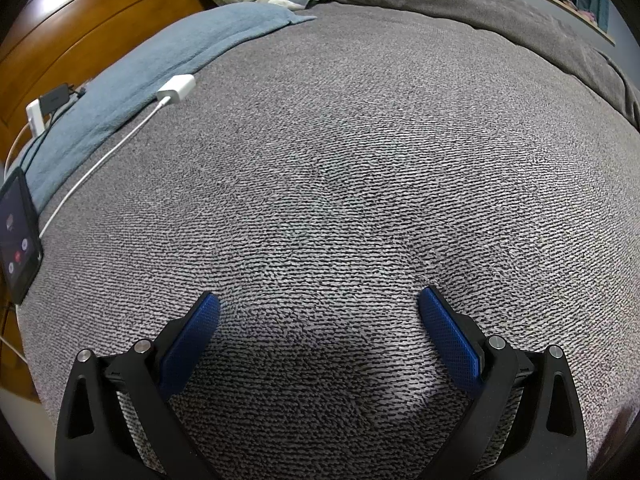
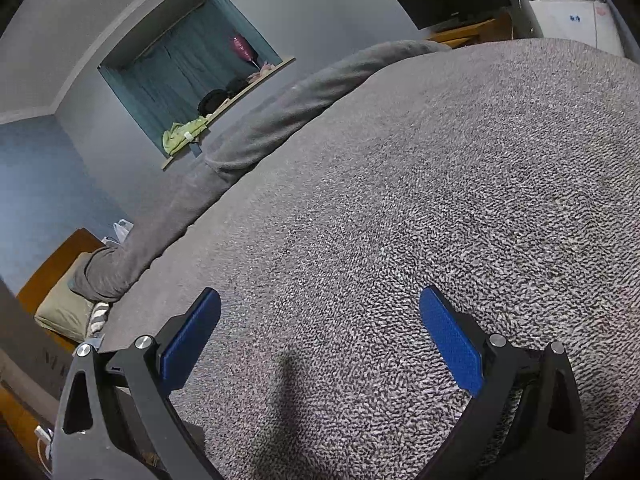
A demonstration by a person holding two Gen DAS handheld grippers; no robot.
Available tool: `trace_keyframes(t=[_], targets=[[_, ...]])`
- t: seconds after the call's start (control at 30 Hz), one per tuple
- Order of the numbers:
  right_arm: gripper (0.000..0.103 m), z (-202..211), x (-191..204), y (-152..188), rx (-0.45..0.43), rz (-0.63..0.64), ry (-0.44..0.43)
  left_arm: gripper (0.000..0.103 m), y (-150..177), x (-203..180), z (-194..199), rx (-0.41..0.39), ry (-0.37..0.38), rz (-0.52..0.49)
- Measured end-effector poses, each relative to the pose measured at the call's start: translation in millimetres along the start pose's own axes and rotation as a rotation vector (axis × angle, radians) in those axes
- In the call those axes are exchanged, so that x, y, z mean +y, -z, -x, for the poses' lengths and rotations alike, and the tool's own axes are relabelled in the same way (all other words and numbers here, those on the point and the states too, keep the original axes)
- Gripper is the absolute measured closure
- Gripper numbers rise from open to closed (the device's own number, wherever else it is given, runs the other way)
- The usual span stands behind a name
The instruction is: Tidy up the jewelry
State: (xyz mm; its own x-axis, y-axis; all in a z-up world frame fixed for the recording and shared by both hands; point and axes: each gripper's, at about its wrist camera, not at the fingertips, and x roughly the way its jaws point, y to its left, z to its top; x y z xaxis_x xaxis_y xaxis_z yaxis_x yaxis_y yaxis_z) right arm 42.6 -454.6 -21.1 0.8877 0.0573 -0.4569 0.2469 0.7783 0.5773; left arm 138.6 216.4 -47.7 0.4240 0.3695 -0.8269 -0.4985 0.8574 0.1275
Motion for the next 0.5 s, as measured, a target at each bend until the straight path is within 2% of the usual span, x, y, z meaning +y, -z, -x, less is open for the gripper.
trace_keyframes(t=[0.23, 0.5], targets=[[0.005, 7, -6, -1, 0.013, -0.001, 0.005, 0.005, 0, 1, -2, 0.007, 0.002, 0.002], [0.005, 6, 4, 2, 0.02, 0.024, 0.06, 0.005, -1, 2, -1, 0.007, 0.003, 0.002]])
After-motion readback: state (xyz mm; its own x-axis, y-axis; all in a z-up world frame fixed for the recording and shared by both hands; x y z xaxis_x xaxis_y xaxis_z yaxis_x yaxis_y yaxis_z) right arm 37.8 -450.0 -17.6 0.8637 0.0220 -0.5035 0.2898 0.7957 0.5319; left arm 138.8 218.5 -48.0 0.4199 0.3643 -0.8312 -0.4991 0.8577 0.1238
